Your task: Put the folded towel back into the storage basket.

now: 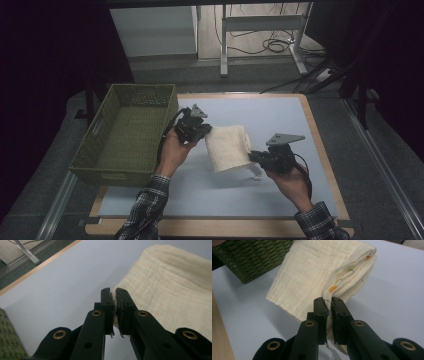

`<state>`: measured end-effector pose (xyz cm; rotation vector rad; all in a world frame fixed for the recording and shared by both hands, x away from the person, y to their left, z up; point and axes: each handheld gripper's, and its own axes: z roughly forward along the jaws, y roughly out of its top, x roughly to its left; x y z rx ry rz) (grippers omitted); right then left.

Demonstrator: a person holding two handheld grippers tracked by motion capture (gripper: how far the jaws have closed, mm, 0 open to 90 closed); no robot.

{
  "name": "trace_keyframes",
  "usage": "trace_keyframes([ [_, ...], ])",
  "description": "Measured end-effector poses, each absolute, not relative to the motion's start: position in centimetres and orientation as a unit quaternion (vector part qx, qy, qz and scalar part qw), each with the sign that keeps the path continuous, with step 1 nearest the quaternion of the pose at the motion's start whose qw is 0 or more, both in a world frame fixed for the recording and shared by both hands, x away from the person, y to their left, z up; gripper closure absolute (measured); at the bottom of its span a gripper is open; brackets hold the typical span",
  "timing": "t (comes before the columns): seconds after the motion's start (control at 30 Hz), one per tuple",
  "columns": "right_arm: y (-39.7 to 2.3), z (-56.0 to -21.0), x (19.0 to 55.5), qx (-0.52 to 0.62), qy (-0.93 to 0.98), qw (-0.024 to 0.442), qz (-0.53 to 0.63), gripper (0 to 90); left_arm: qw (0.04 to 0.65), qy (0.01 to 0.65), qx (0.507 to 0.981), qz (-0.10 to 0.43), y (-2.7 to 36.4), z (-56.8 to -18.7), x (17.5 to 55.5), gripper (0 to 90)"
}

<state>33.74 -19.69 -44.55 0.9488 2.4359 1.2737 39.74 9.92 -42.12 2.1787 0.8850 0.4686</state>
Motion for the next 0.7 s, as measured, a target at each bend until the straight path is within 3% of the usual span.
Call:
trace_keyframes([
  [0.7,-14.8,-42.2,35.9,0.294,0.835,0.113,0.452,82.6,0.360,0.368,0.831,0.212,14.9,-38.8,39.6,84.9],
])
